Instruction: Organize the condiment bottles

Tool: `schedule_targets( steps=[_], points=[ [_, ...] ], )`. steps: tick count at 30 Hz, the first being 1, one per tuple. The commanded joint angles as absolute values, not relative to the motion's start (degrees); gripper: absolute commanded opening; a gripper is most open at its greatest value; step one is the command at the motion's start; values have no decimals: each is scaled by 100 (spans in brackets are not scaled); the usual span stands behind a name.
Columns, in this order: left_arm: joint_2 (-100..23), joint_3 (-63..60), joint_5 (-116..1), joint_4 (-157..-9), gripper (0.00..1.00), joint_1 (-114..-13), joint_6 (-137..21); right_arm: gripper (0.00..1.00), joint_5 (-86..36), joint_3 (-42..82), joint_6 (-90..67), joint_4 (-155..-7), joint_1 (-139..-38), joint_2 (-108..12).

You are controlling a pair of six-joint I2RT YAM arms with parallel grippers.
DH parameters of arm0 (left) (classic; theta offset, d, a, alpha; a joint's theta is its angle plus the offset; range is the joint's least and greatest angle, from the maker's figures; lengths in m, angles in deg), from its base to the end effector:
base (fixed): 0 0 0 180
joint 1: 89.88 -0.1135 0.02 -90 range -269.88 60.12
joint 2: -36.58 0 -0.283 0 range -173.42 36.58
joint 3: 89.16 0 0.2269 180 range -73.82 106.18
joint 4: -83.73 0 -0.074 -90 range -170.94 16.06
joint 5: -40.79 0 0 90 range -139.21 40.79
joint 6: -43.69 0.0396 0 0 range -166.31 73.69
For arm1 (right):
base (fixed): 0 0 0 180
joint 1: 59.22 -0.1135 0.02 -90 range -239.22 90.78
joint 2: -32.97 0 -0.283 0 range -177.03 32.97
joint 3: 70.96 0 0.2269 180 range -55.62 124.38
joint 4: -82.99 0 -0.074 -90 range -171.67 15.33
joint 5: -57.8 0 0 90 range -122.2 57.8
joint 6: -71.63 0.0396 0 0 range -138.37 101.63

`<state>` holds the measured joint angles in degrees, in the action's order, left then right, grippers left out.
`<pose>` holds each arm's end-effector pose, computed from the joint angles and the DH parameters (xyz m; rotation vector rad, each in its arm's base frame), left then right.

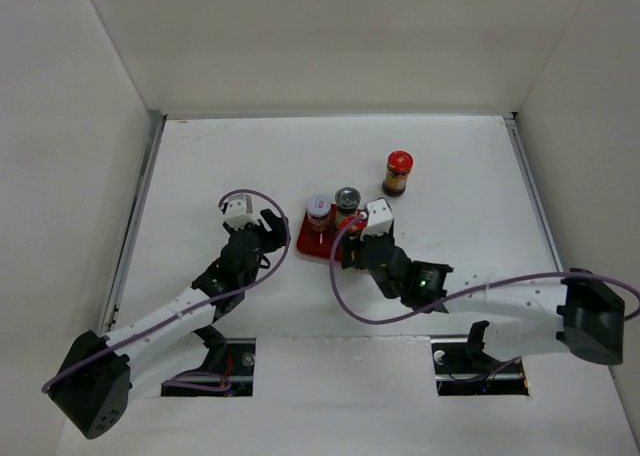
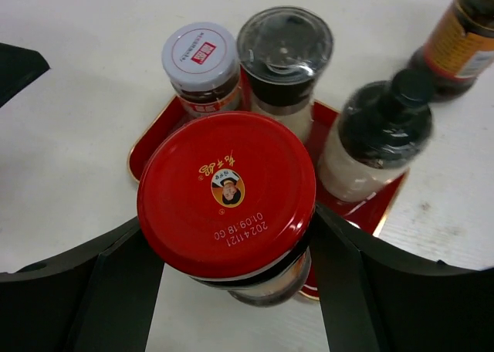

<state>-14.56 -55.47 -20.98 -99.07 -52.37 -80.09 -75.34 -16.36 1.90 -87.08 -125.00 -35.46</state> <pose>0.1417 -0.0852 0.2383 -0.2881 1.7941 -0.4382 0.1192 0.1991 0.2810 -0.2710 1.8593 0.2841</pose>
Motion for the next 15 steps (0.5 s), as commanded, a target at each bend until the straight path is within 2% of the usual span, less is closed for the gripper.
schedule_targets(
  steps=[1,15],
  points=[
    [-1431,-5580,-2179,-10036,63,-5249,-8094,52,-7580,-870,-149,-10679,-12474,-3917],
    [-1387,-5660,-2187,-10036,63,-5258,-8103,53,-8133,-614,-360,-12490,-12263,-5808]
  ],
)
